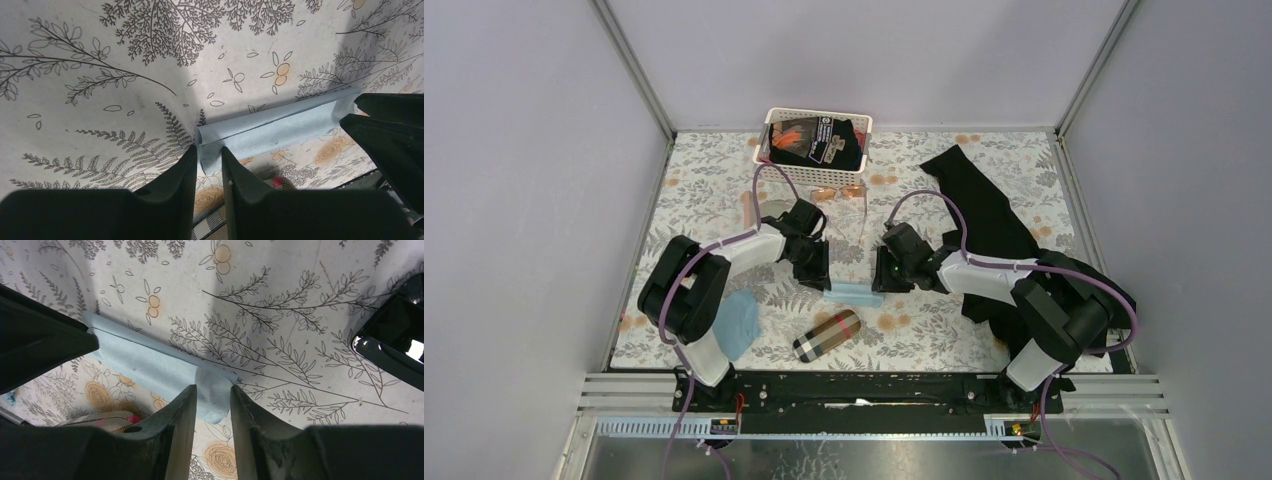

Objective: Organize the sunglasses
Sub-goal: Fold the glasses cleaning cloth at the center of the board.

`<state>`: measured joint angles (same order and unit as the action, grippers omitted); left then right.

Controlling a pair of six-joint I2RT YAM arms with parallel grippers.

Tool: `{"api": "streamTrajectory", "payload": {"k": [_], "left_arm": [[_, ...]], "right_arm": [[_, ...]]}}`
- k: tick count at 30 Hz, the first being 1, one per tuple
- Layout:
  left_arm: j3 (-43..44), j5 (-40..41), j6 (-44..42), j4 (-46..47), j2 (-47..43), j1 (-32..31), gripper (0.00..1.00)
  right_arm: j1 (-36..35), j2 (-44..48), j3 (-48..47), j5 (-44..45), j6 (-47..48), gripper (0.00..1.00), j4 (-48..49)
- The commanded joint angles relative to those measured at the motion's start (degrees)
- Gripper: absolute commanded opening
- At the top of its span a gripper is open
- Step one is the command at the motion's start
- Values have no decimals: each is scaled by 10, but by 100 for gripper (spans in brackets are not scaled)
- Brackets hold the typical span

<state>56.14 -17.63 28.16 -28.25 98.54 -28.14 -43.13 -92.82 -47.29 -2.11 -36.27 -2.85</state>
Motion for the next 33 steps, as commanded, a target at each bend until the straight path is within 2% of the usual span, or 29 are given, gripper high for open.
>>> {"api": "streamTrajectory", "payload": {"k": [1, 6, 10, 12, 16, 19, 22, 25, 30, 33], "left_arm": [[-4, -7, 2, 28, 2, -2, 27], [-2, -7, 4, 28, -2, -2, 24], [1, -8, 4, 28, -5, -3, 35], [2, -8, 6, 28, -7, -3, 36], [3, -6, 10, 28, -15, -4, 32], [3, -6, 11, 27, -20, -5, 24], [5, -7, 10, 23, -22, -7, 9], [7, -8, 9, 22, -23, -8, 0], [13, -10, 9, 20, -25, -10, 0], [19, -10, 7, 16, -28, -10, 0]], "right_arm": [[1, -6, 1, 28, -15, 37, -11], [3, 6, 7, 49, -18, 37, -8], [6, 5, 7, 54, -21, 39, -10], [8, 2, 6, 53, -22, 39, -7], [9, -4, 5, 38, -27, 39, 4], [9, -7, 4, 26, -30, 37, 11], [9, -9, 2, 24, -31, 31, 13], [9, -7, 3, 25, -32, 22, 14], [9, -4, 3, 25, -29, 2, 12], [9, 0, 4, 25, -26, 0, 13]]}}
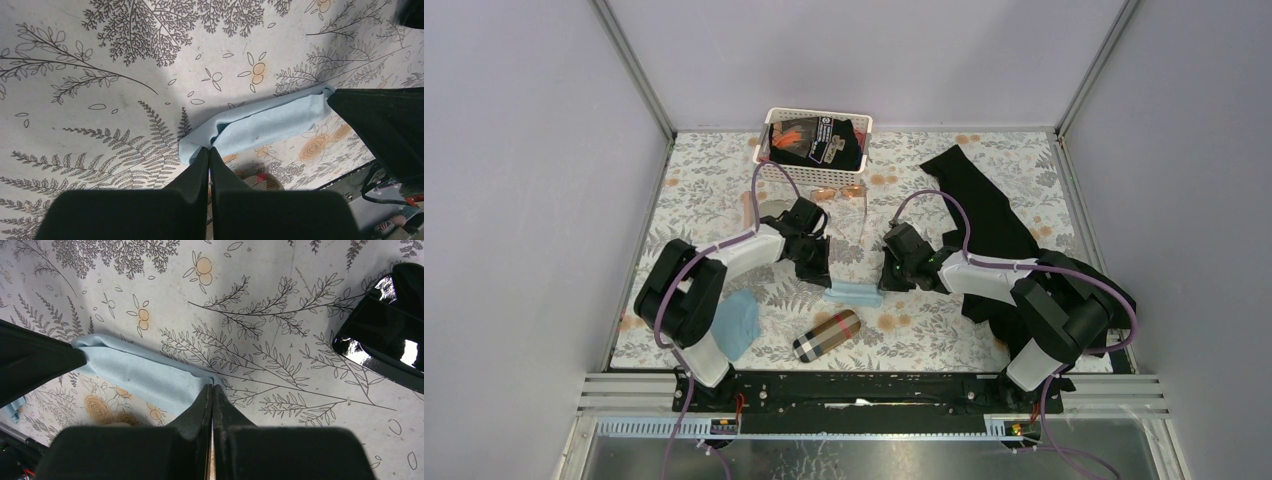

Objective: Organize the sunglasses
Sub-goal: Fold the glasses cleaning cloth at the center of the board.

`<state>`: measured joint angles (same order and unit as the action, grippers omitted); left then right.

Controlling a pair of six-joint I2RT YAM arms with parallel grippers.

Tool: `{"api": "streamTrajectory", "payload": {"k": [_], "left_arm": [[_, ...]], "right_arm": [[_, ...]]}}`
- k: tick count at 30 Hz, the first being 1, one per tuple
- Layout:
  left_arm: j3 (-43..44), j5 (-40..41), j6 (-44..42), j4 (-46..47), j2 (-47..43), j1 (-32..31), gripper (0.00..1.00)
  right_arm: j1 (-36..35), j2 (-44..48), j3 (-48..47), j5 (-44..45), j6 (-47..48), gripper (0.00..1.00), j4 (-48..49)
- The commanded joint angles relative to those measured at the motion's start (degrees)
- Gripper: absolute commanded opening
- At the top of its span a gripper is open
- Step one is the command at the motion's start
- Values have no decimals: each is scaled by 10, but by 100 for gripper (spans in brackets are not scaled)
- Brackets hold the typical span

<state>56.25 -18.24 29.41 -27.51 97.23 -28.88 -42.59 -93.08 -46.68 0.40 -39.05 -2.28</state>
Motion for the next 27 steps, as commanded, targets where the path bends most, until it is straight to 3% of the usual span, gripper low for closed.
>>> {"api": "streamTrajectory", "payload": {"k": [1, 14, 27], "left_arm": [[20, -4, -7, 8, -18, -3, 0], [95, 27, -34, -10, 32, -2, 0], [149, 30, -39, -8, 92, 7, 0]], "right_arm": [[4, 5, -1, 0, 3, 0, 9], [19, 29, -20, 53, 27, 0, 14], [49, 6, -41, 27, 44, 0, 42]]}}
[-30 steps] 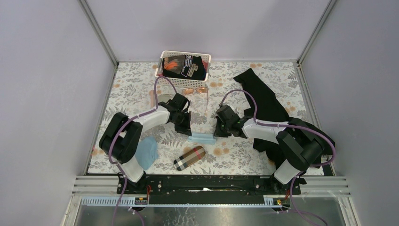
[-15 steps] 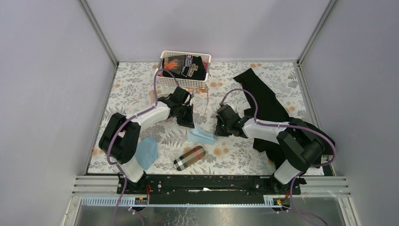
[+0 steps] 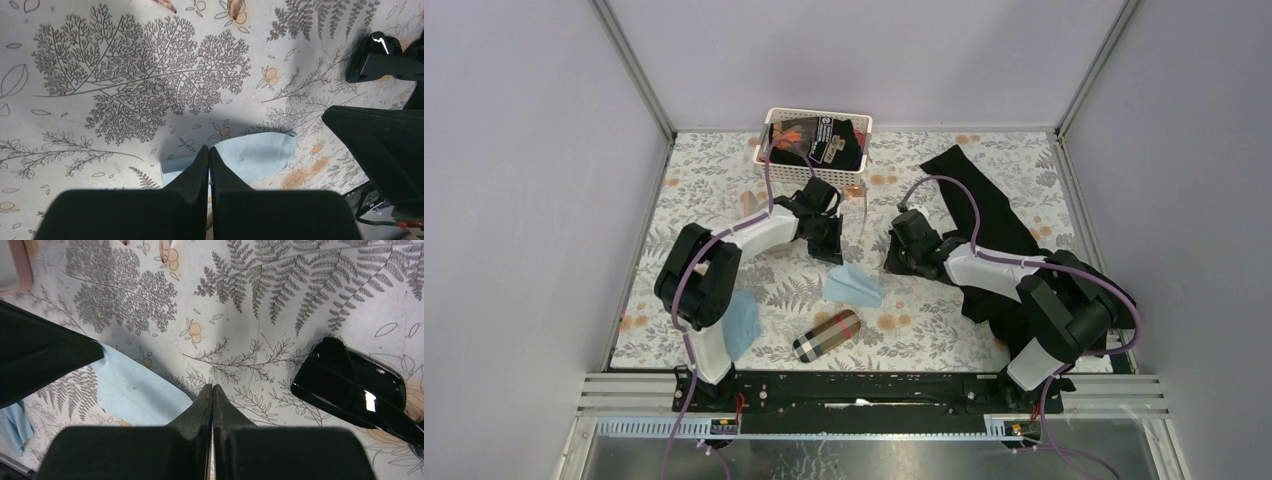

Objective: Organize the sunglasses
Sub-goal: Fold the glasses cleaning cloth at the center of the board.

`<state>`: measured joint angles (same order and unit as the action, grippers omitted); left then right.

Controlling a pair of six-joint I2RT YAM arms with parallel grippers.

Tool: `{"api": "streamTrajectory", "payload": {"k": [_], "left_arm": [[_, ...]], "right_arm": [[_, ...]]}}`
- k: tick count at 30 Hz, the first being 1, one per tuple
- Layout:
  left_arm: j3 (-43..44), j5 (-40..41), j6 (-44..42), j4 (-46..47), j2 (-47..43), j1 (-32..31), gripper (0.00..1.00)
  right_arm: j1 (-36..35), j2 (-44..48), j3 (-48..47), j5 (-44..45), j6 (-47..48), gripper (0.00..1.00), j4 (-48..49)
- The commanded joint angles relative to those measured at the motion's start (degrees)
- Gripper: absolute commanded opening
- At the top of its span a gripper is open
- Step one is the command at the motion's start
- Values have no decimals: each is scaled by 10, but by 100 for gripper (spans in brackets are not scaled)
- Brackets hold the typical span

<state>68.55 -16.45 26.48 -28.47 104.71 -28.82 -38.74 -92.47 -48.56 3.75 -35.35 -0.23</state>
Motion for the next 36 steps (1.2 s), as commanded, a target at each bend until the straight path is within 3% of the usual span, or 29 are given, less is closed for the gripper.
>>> {"api": "streamTrajectory", "payload": {"k": [1, 6, 13, 26, 36], "left_arm": [[29, 12, -10, 5, 24, 9, 0], [50, 1, -8, 9, 54, 26, 0], [43, -7, -13, 7, 61, 32, 0], [46, -14, -20, 2, 60, 32, 0], [44, -28, -27, 2, 59, 32, 0]], "right_arm": [[12, -1, -23, -13, 5, 0, 21], [16, -13, -27, -47, 0, 29, 12], [16, -30, -7, -94, -19, 42, 15], [37, -15, -23, -44, -42, 46, 14], [40, -93, -82, -71, -54, 42, -21]]}}
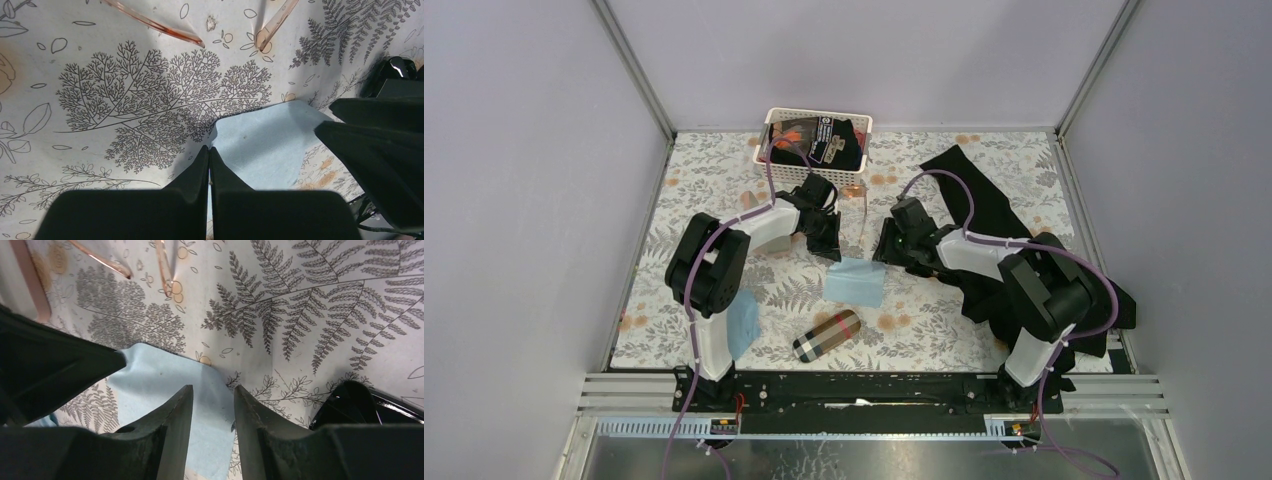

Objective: Organize the sunglasses
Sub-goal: Fold the glasses cleaning cloth at the center of the board.

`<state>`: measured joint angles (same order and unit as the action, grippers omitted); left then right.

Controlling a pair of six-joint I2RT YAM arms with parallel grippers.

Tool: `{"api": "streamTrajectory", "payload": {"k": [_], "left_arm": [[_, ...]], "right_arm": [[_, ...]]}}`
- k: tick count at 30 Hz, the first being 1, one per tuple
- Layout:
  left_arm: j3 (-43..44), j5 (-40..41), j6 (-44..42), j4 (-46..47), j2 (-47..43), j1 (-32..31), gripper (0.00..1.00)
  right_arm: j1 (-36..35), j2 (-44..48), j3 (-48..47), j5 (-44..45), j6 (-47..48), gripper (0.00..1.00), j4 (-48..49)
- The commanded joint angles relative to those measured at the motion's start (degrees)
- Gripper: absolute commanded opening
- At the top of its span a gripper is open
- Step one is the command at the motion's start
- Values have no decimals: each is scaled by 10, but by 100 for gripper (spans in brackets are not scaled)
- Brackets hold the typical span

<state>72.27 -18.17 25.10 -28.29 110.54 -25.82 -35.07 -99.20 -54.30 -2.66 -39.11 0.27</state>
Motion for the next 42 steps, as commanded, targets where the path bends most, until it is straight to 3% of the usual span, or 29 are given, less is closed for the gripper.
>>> {"api": "streamTrajectory", "payload": {"k": [1, 10, 17, 21, 42], "left_arm": [[7, -10, -13, -1, 1, 2, 0], [7, -16, -15, 2, -6, 2, 0], [9, -20, -14, 3, -8, 2, 0], [4, -23, -15, 2, -16, 2, 0], [-39, -24, -16, 8, -61, 2, 0]], "right_arm": [[3, -27, -25, -8, -19, 42, -26], [3, -23, -30, 19, -14, 37, -56], [3, -16, -26, 4, -12, 8, -36], [3, -6, -25, -4, 1, 0, -23], [3, 63, 72, -67, 56, 0, 75]]}}
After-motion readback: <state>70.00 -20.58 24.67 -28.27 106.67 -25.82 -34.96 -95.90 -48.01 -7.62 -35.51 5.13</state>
